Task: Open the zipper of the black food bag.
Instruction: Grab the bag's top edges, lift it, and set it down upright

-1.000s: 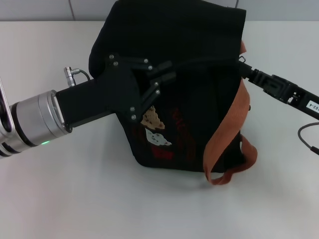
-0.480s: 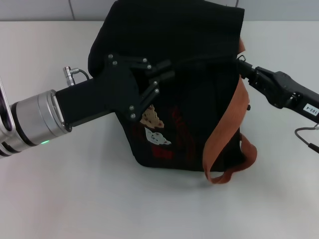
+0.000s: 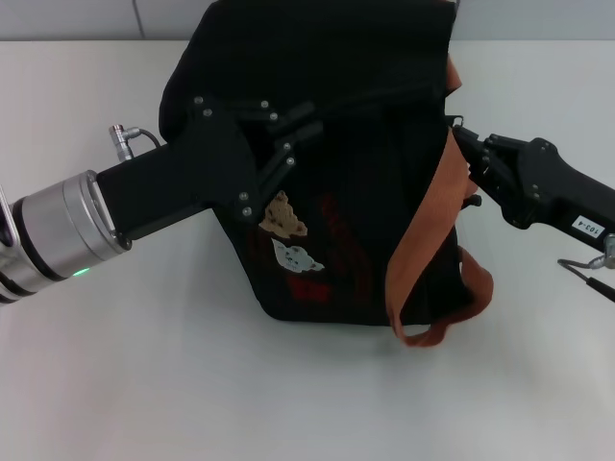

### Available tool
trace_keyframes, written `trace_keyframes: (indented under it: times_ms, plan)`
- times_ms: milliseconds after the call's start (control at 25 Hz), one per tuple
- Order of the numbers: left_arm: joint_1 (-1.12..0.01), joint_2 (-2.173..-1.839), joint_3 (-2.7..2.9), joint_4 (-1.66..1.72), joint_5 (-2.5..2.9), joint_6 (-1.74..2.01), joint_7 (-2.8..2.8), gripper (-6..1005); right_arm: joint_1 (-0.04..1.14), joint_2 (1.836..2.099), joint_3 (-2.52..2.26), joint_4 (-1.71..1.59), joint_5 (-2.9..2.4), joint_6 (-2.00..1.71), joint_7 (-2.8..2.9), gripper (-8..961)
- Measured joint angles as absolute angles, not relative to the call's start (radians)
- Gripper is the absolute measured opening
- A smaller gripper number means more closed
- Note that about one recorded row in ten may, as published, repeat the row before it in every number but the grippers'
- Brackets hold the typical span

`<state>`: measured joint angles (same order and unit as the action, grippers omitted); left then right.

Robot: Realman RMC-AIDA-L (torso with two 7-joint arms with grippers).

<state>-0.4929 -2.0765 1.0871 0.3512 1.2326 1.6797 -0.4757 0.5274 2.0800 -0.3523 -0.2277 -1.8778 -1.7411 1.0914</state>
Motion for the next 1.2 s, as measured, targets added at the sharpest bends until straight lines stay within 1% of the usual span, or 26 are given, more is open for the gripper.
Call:
trace_keyframes:
  times_ms: [640,840,1080,1200]
  plan:
    - [-0.474,-2.074,1.066,0.351,1.219,1.687,-0.476,87,0.499,2.082,-0.343,-0.217,-1.875,-1.740,1.030,0]
    - [-0.474,-2.074,1.066,0.351,1.219,1.687,-0.483,87,0.480,2.084,-0.344,-0.213,-1.872,-1.735,0.818,1]
    - [-0.482,-2.079,1.076,0.350,1.219,1.683,-0.485,87,0.467,2.086,-0.338,-0.108,-1.871,-1.698,0.431,122]
    - [-0.488,-2.079,1.076,0.340,1.219,1.682,-0.485,87,0.449,2.087,-0.297,-0.044,-1.869,-1.697,0.245,280]
